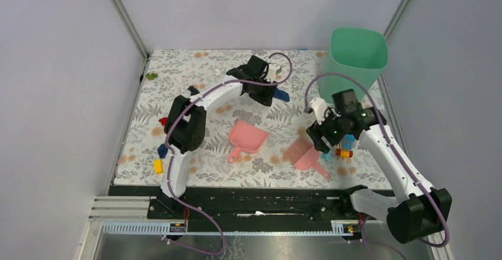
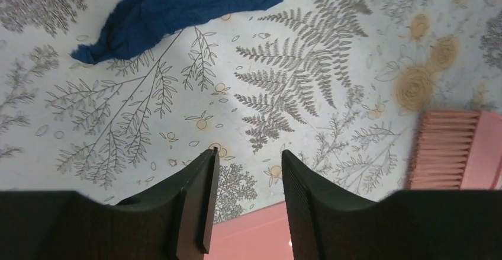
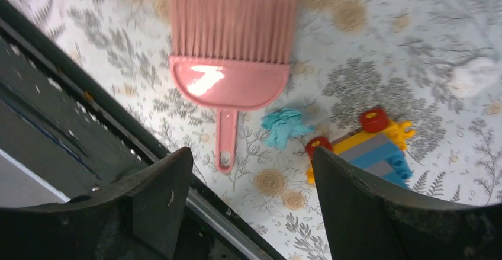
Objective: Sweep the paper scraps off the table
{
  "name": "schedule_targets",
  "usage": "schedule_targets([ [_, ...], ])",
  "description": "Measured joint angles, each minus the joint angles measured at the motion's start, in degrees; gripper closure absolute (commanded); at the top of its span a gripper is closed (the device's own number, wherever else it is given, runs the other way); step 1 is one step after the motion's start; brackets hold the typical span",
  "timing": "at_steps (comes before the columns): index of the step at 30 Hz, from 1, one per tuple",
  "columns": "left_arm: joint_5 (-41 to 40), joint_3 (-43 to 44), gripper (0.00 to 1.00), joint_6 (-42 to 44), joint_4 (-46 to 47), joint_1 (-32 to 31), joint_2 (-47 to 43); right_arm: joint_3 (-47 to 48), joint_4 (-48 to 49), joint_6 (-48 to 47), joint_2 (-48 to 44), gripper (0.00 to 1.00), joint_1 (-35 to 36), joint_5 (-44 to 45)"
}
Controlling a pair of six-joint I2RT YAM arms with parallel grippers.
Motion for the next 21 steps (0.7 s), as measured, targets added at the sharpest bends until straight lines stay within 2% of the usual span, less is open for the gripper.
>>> schedule_targets([
  [5, 2.8, 2.2, 0.23, 4.0, -2.9, -0.5, -3.8, -5.7, 0.0, -6.9, 0.9, 0.25, 6.7, 3.8],
  [7, 3.7, 4.1, 0.18, 6.0, -4.4, -0.8, -5.2, -5.9, 0.2, -10.8, 2.7, 0.25, 7.6, 3.7],
  [12, 4.2, 4.3, 0.14, 10.1, -7.0, 0.0, -13.7, -8.0, 5.2, -18.9, 8.2, 0.24, 10.3, 3.9],
  [17, 2.1, -2.4, 0.14, 13.9, -7.1, 2.5, -25.3, -13.5, 11.6, -27.6, 14.3, 0.25, 11.5, 6.4],
  [21, 1.1, -8.1, 0.14, 15.5, -7.7, 3.5, -30.9, -15.4, 15.2, -31.2, 18.0, 0.35, 11.6, 8.2],
])
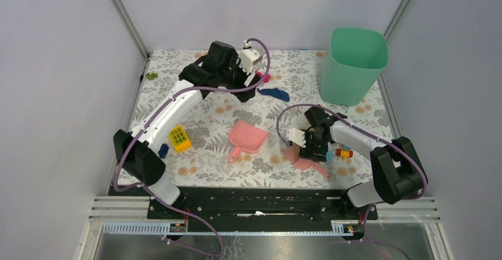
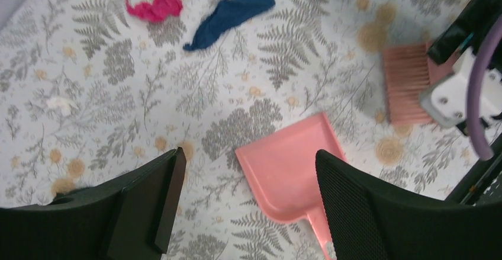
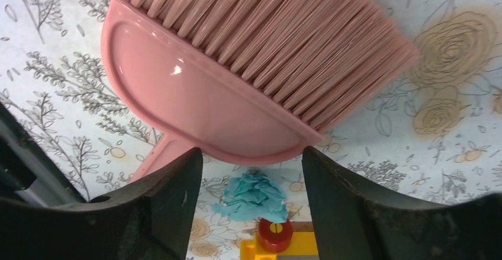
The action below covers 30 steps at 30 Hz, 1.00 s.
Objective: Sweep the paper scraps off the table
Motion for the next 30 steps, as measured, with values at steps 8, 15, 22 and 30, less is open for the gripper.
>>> schedule_targets([
  [8, -1.6, -2.7, 0.14, 1.0, -2.1, 3.6, 1.2, 4.2, 3.2, 4.9, 5.4, 0.50, 0.4, 0.9],
  [15, -3.0, -2.7, 0.14, 1.2, -2.0, 5.6, 1.2, 8.4, 10.9, 15.8, 10.1, 0.60, 0.1, 2.1],
  [22, -3.5, -2.7, 0.13, 1.3, -2.0, 5.6, 1.2, 13.2, 13.7, 25.6, 14.0, 0.51, -3.8, 1.5],
  [30, -3.7, -2.7, 0.13, 1.2, -2.0, 5.6, 1.2, 13.1, 8.2, 26.4, 6.1, 0.74, -4.8, -1.4],
])
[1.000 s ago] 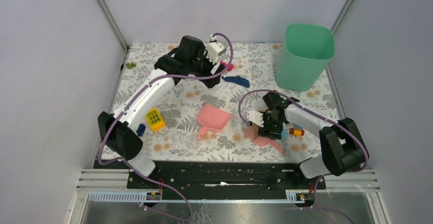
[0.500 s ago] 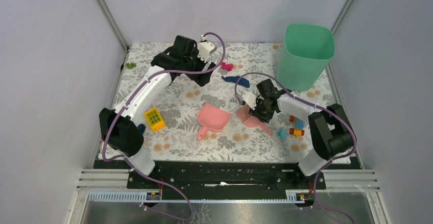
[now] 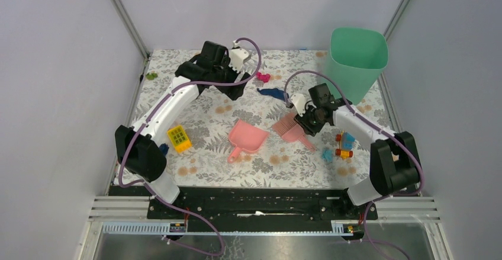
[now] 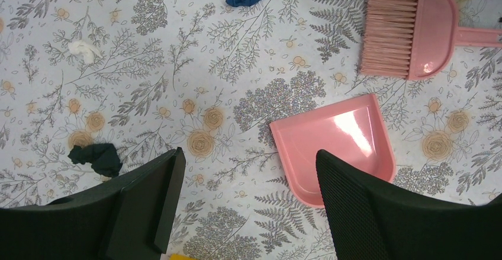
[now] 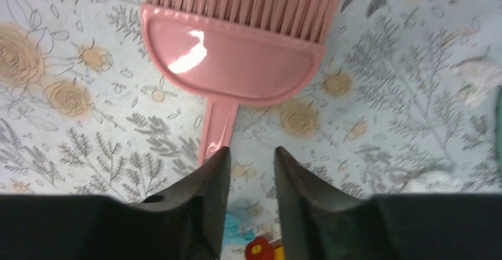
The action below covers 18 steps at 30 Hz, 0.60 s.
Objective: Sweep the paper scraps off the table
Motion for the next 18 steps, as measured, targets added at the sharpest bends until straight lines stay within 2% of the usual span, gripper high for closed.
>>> schedule_targets([
  [2, 0.0, 0.0, 0.13, 0.0, 0.0, 0.2, 0.0, -2.3, -0.1, -1.4, -2.4, 0.92, 0.0, 0.3],
  [4, 0.0, 0.0, 0.13, -0.1, 0.0, 0.3, 0.0, -5.2, -0.2, -2.6, -3.4, 0.98, 0.0, 1.5],
  [9, 0.0, 0.0, 0.13, -0.2, 0.0, 0.5, 0.0, -10.7, -0.2, -4.7, -2.6, 0.96, 0.0, 4.9],
  [18, 0.0, -0.6, 0.13, -0.2, 0.0, 0.5, -0.6, -11.1, 1.8, -5.6, -0.5, 0.88, 0.5, 5.6],
])
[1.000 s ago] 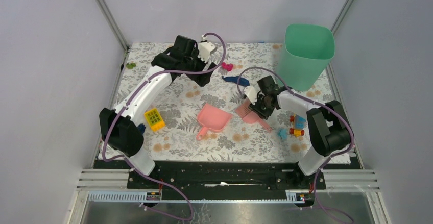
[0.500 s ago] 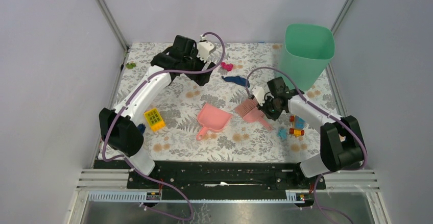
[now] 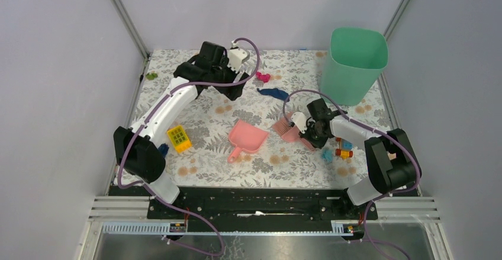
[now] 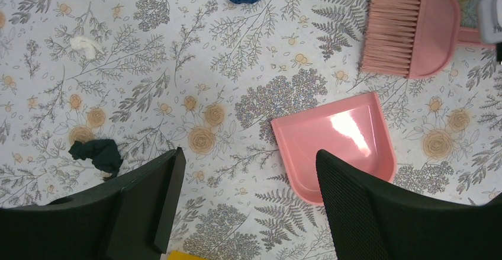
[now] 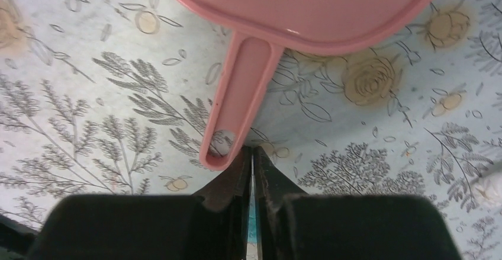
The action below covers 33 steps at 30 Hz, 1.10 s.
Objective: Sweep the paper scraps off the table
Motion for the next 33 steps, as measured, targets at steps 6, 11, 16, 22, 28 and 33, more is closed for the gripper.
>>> schedule_targets([
  [6, 0.0, -0.4, 0.13, 0.0, 0.1, 0.1, -0.4, 0.0, 0.0, 1.2, 0.0, 0.82, 2.5, -2.8],
  [11, 0.0, -0.4, 0.13, -0.2, 0.2, 0.3, -0.5, 0.7, -0.5, 2.3, 0.5, 0.81, 6.2, -6.0],
  [16, -0.1, -0.6, 0.13, -0.2, 0.5, 1.0, -0.5, 3.7, -1.7, 2.8, 3.6, 0.82, 11.4, -10.7],
  [22, -0.9, -2.3, 0.11, -0.4, 1.2, 2.6, -1.2, 10.5, -3.1, 2.9, 10.0, 0.85, 16.5, -14.6],
  [28, -2.5, -4.5, 0.11, -0.4, 1.1, 3.0, -2.6, 19.7, -12.7, -2.2, 12.2, 0.64, 20.2, -20.6],
  [33, -2.9, -4.5, 0.03, -0.8, 1.6, 3.4, -2.9, 20.2, -18.8, -12.9, 7.2, 0.55, 20.2, -20.7],
])
